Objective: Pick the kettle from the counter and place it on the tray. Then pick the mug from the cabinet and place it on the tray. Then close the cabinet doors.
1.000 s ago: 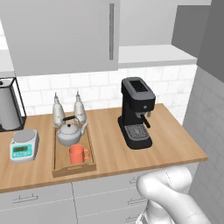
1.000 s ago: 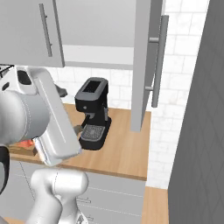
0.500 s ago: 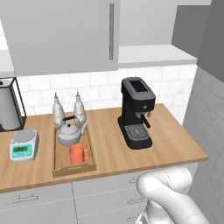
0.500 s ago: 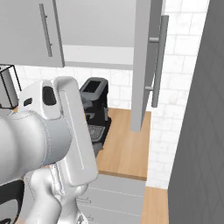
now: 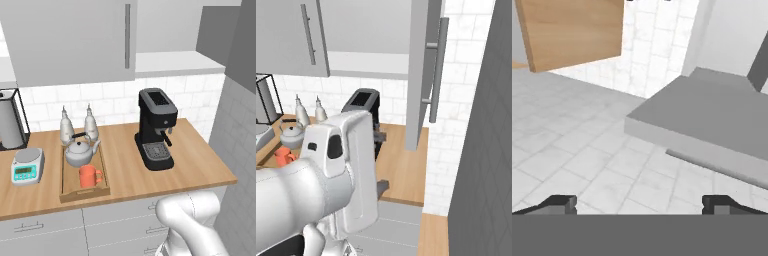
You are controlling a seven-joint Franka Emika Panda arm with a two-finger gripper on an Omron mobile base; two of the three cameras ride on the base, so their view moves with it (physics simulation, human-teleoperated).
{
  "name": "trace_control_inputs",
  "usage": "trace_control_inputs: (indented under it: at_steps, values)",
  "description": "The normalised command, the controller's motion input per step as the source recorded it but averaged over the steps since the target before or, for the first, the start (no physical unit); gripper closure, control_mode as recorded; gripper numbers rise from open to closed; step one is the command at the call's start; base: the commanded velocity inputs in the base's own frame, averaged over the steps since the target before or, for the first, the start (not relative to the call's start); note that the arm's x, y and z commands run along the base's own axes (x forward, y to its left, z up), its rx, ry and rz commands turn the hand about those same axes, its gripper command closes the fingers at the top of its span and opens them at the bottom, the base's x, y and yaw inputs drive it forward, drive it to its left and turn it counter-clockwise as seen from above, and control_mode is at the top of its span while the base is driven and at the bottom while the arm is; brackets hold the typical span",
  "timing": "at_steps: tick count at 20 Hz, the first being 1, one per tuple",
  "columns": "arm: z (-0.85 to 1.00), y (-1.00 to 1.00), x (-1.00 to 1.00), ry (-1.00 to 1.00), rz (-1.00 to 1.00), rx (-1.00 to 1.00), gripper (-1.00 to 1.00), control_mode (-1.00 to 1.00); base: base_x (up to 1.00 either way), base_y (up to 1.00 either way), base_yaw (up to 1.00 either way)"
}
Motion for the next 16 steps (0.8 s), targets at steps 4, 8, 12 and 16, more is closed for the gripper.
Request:
trace_control_inputs:
  at_steps: [4, 8, 12, 16]
  values:
    - [-0.06, -0.58, 0.11, -0.11, -0.07, 0.31, -1.00, -1.00, 0.00, 0.00, 0.00]
    - [-0.21, -0.35, 0.35, -0.01, -0.02, 0.12, -1.00, -1.00, 0.00, 0.00, 0.00]
    - [-0.11, -0.08, 0.40, -0.02, 0.00, 0.13, -1.00, -1.00, 0.00, 0.00, 0.00]
    - [-0.02, -0.05, 0.53, -0.05, 0.02, 0.12, -1.00, -1.00, 0.00, 0.00, 0.00]
